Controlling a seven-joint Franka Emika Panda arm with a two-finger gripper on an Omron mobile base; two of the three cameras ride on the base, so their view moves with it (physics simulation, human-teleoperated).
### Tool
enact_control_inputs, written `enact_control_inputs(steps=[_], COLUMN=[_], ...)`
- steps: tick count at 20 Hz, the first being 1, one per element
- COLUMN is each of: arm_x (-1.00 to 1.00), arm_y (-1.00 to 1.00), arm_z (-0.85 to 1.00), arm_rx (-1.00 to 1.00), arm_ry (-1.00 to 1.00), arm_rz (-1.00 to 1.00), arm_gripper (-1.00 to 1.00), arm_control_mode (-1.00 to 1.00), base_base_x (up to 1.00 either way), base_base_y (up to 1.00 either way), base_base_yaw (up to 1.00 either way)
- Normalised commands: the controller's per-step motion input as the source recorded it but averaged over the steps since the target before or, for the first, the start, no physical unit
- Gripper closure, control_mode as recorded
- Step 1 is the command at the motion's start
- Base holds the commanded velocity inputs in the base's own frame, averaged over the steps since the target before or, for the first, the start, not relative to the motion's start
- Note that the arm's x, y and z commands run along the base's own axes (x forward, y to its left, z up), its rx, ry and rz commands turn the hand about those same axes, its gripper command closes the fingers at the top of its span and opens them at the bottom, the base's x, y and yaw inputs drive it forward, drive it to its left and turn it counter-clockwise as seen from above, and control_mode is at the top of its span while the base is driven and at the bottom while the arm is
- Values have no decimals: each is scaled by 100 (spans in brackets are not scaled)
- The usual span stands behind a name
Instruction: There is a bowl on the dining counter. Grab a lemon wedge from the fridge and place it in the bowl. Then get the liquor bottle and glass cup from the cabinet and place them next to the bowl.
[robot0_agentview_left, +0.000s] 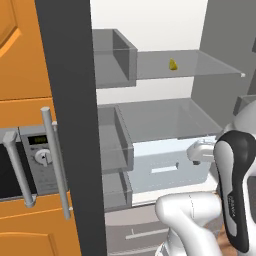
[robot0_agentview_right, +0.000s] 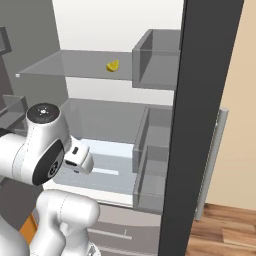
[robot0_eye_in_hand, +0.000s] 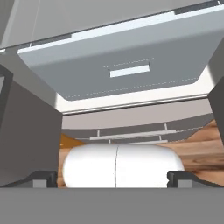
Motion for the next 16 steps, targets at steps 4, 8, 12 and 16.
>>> enact_control_inputs(steps=[4, 8, 12, 16], arm_x=[0, 0, 0, 3], arm_y=[0, 0, 0, -1], arm_z=[0, 48, 80, 69], arm_rx=[0, -19, -25, -19], arm_ry=[0, -25, -32, -26], arm_rz=[0, -6, -10, -9], arm_gripper=[-100, -100, -100, -100], arm_control_mode=[100, -100, -100, -100], base_base_x=[8, 0, 0, 0], base_base_y=[0, 0, 0, 0], base_base_yaw=[0, 0, 0, 0])
